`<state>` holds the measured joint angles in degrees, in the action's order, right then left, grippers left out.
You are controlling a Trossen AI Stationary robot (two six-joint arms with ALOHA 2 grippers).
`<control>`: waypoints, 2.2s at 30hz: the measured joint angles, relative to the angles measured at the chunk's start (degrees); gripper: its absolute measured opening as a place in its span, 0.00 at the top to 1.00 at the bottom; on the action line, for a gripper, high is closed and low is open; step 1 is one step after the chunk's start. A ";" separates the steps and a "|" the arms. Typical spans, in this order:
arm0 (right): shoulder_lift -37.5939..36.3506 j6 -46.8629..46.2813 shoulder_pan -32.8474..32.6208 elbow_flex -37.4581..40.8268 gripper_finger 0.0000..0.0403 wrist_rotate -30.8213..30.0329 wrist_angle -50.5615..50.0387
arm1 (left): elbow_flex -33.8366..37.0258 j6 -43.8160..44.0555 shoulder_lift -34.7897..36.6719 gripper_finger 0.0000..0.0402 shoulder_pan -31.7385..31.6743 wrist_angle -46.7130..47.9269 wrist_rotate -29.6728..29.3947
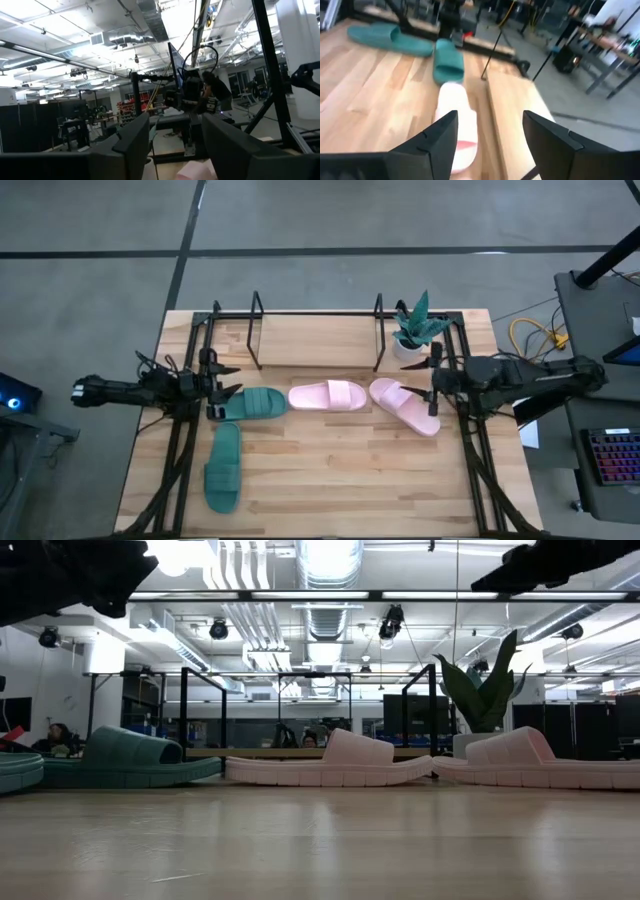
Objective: Pick and place slides into the shelf
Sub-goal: Put the right pink slipper on the shelf
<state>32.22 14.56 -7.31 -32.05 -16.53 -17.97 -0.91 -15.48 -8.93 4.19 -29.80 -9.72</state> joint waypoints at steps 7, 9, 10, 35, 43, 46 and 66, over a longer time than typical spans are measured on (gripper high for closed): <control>9.00 -9.66 -0.27 -6.94 0.47 -0.20 -14.28 | 0.12 0.02 0.01 0.58 0.00 0.30 0.00; 11.20 -12.76 -1.15 -7.15 0.47 -0.96 -14.85 | 0.11 0.02 -0.05 0.58 0.00 0.22 -0.03; 12.26 -13.53 -1.91 -7.15 0.47 -1.14 -14.79 | 0.12 0.01 -0.09 0.58 0.00 0.26 -0.07; 35.00 -28.10 -17.16 -6.91 0.47 -11.10 -24.90 | 0.16 -0.43 -0.20 0.58 0.02 0.31 -1.46; 43.32 -28.11 -17.16 -6.91 0.47 -20.50 -25.17 | 0.17 -0.44 -0.34 0.58 0.02 0.23 -1.49; 45.30 -28.10 -17.19 -6.91 0.47 -21.23 -25.17 | 0.17 -0.44 -0.35 0.58 0.02 0.24 -1.49; 48.88 -31.25 -16.64 -6.89 0.47 -27.30 -26.63 | 0.20 -0.44 -0.42 0.58 0.01 0.26 -1.50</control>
<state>81.10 -16.69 -23.94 -38.94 -43.83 -44.60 -0.71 -15.92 -9.34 4.20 -29.54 -11.22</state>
